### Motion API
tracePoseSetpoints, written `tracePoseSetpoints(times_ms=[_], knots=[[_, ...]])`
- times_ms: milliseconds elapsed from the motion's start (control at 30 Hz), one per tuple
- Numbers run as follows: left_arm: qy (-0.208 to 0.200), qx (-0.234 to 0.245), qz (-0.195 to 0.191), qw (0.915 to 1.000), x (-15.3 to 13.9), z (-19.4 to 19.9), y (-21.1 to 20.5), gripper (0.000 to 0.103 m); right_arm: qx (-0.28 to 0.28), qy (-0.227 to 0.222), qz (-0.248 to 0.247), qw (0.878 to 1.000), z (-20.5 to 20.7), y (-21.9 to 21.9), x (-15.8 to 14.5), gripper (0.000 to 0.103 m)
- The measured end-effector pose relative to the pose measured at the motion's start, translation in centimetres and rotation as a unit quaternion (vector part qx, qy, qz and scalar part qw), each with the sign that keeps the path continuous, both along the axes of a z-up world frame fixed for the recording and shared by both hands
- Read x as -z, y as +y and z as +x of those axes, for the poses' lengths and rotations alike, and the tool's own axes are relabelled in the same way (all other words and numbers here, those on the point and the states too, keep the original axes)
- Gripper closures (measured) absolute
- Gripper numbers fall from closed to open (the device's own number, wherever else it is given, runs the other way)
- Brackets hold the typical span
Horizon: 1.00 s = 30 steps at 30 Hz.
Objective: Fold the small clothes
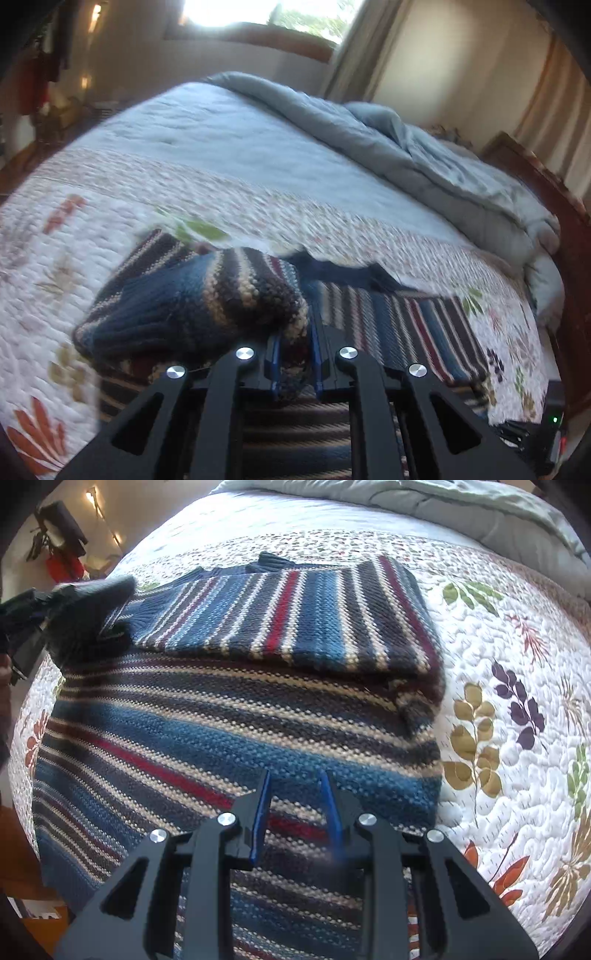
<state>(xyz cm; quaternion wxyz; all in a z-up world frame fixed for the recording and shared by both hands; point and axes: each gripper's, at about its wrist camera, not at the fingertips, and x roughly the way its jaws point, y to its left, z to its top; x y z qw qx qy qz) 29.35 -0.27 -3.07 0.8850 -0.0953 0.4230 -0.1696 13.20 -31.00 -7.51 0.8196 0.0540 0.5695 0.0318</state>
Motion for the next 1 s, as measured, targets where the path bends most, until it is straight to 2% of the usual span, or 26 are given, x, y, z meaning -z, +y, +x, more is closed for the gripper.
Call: tracePoseSetpoints(times_ms=[100, 167, 200, 333, 400, 500, 633, 733, 800, 900, 1000], knots=[[0.048, 0.035, 0.008, 0.9982, 2.5, -0.5, -3.3, 0.083, 0.002, 0.002, 0.007, 1.000, -0.1, -0.2, 0.1, 0.075], [0.072, 0.045, 0.016, 0.9963, 3.8, -1.0, -4.2, 0.064, -0.002, 0.004, 0.008, 1.000, -0.2, -0.1, 0.0, 0.075], [0.076, 0.050, 0.015, 0.9958, 3.9, -1.5, -4.2, 0.059, -0.004, 0.004, 0.006, 1.000, -0.2, 0.1, -0.1, 0.075], [0.069, 0.074, 0.005, 0.9949, 2.7, -4.4, -1.6, 0.027, -0.017, 0.007, -0.009, 1.000, -0.1, 0.7, -0.4, 0.073], [0.057, 0.056, 0.006, 0.9968, 1.9, -5.6, 1.1, 0.025, -0.021, 0.009, -0.011, 1.000, 0.1, 1.1, -0.4, 0.073], [0.060, -0.001, 0.036, 0.9975, 1.9, -5.8, 4.8, 0.025, -0.027, 0.016, -0.009, 0.999, 0.7, 2.3, -0.5, 0.073], [0.100, -0.084, 0.099, 0.9865, 4.3, -5.2, 9.6, 0.026, -0.050, 0.047, -0.006, 0.998, 1.9, 5.2, 0.7, 0.073], [0.136, -0.084, 0.151, 0.9755, 7.2, -5.2, 10.5, 0.026, -0.056, 0.075, -0.048, 0.994, 2.7, 6.9, 2.3, 0.068], [0.155, -0.081, 0.172, 0.9694, 8.9, -5.1, 10.6, 0.025, -0.049, 0.084, -0.061, 0.993, 3.2, 7.4, 2.0, 0.068], [0.133, -0.078, 0.163, 0.9746, 9.2, -5.9, 11.1, 0.024, -0.051, 0.067, -0.031, 0.996, 4.1, 8.8, -0.3, 0.069], [0.123, -0.071, 0.168, 0.9755, 9.2, -6.8, 11.1, 0.023, -0.104, 0.033, -0.026, 0.994, 5.5, 13.3, -3.3, 0.069]])
